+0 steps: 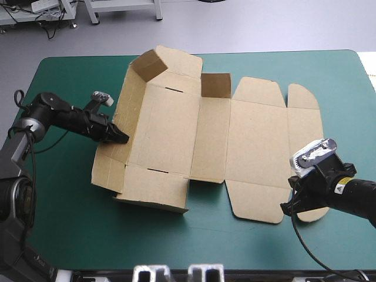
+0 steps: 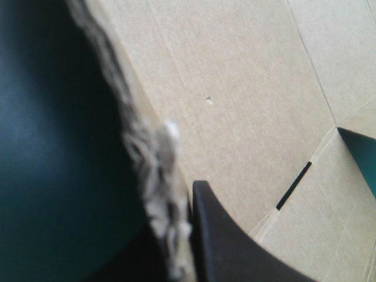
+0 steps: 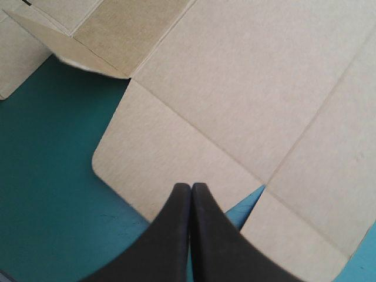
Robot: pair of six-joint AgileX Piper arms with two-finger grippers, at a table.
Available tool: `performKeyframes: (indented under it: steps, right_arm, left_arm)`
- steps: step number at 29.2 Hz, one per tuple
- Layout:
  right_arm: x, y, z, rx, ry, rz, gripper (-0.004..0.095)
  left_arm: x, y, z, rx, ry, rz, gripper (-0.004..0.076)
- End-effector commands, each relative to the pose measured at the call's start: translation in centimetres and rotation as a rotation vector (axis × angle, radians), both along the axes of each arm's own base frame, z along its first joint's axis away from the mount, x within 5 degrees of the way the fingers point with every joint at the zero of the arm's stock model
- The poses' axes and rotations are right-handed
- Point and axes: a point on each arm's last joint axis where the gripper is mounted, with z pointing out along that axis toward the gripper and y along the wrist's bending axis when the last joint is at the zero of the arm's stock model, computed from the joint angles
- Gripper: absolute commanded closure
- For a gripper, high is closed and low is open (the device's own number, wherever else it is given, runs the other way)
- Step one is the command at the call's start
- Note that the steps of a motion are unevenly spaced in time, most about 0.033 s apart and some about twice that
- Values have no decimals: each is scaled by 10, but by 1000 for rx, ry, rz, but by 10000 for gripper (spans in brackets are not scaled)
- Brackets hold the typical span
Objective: Fold the box
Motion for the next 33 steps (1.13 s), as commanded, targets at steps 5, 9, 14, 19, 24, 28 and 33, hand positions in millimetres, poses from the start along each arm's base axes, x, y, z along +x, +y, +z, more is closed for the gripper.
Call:
performKeyframes:
  steps: [5,9,14,19,24,28,33]
  right_arm:
    - [3,1,15,35,-105,-5,933]
    - [7,1,19,41,-161,-10,932]
    - [8,1,28,49,-212,-18,932]
    - [5,0,55,74,-314,-24,933]
    - [6,-2,90,79,-422,-37,933]
    - [21,-2,112,52,-431,-59,933]
    - [52,4,131,35,-405,-63,933]
  left_arm:
    - [-25,-73,164,330,-602,-188,734]
    - [-32,-98,199,472,-823,-241,734]
    - [-34,-115,214,674,-1012,-273,734]
    - [-36,-132,219,715,-1139,-280,734]
    - [-42,-143,218,840,-1196,-276,734]
    - [-47,-142,207,866,-1194,-257,734]
    - [-61,-135,175,873,-1198,-287,734]
